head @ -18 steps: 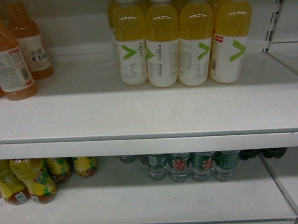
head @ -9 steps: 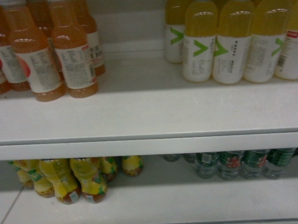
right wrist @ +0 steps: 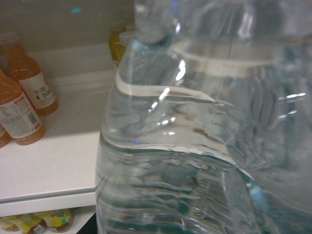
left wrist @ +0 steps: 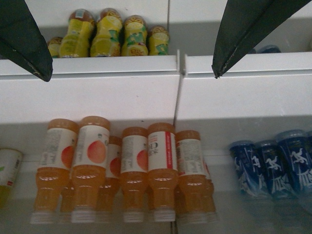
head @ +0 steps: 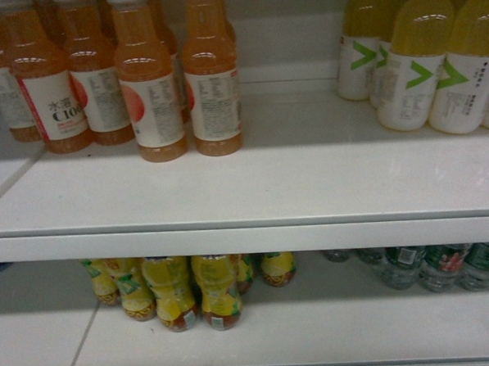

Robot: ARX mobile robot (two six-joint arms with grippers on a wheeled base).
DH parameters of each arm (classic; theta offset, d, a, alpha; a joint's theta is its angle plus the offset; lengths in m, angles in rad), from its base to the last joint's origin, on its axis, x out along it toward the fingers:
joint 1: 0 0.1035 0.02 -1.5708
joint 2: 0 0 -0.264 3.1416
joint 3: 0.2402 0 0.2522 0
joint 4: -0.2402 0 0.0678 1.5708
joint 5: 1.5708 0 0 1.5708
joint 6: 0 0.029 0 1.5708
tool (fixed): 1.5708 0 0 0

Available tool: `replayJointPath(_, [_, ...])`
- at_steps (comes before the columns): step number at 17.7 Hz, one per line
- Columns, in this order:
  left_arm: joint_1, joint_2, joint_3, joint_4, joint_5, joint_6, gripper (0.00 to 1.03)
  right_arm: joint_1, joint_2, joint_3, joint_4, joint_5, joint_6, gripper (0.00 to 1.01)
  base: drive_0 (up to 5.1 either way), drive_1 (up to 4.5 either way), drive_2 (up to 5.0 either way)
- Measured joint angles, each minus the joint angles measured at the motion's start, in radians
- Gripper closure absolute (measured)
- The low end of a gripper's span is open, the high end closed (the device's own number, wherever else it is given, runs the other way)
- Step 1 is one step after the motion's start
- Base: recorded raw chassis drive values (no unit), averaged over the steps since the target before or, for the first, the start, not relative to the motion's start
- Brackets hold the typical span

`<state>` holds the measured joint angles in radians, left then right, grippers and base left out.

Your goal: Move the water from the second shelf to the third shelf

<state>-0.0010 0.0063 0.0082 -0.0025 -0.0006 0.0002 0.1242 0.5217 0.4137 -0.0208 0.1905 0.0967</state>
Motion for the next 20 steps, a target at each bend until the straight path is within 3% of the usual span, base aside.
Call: replayJointPath(20, [0.0,0.0,0.0,-0.001,0.0,0.0,0.05,0.0,0.0,0.0,0.006,-0.003,0.0,0.58,-5.0,2.42,2.4])
